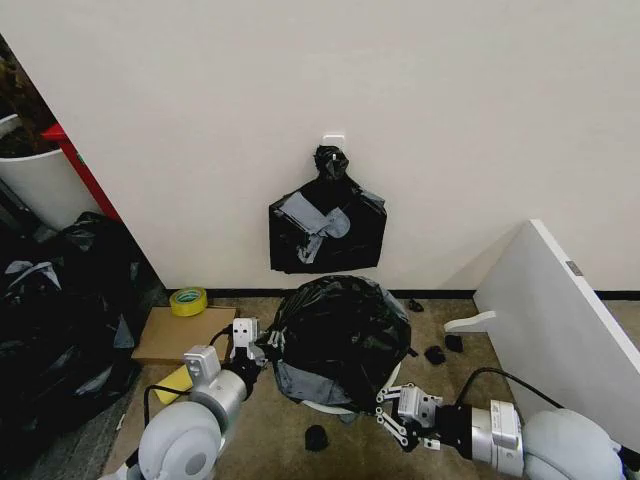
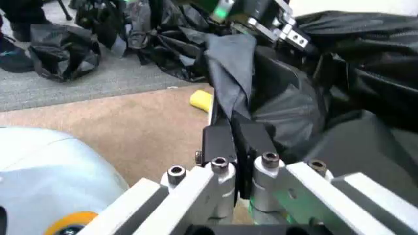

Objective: Place the garbage bag over the trash bin.

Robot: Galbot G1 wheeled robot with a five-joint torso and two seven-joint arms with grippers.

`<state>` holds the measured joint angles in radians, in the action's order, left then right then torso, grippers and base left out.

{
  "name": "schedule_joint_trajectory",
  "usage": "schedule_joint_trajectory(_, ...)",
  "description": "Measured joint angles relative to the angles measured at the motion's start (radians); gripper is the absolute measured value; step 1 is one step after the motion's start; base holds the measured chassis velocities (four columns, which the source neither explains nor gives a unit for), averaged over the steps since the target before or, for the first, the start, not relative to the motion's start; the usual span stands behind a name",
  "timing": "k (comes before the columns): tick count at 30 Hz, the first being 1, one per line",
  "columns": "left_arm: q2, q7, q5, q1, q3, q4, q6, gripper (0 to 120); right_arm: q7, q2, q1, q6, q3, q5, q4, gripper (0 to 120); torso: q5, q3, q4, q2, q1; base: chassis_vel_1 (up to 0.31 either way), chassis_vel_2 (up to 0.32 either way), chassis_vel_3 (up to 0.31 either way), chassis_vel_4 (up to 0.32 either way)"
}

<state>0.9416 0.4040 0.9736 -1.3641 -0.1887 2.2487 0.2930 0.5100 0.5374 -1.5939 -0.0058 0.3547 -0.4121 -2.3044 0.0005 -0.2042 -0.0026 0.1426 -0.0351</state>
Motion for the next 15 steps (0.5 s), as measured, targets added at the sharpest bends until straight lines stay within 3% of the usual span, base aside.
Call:
schedule_joint_trajectory(6, 0.004, 0.033, 0.072, 0.013, -0.009, 0.005, -0.002, 5, 0.01, 0.008, -0.043, 0.022, 0.007, 0.047, -0.012, 0, 0.0, 0.0, -0.0001, 0.0, 0.0, 0.0, 0.0, 0.0, 0.0)
schedule_joint_trajectory(15, 0.015, 0.091, 0.186, 0.019, -0.017, 0.039, -0.014, 5, -0.02, 0.102, -0.054, 0.082, -0.077, 0.204, 0.075, 0, 0.0001, 0.0, -0.0002, 0.0, 0.0, 0.0, 0.0, 0.0, 0.0)
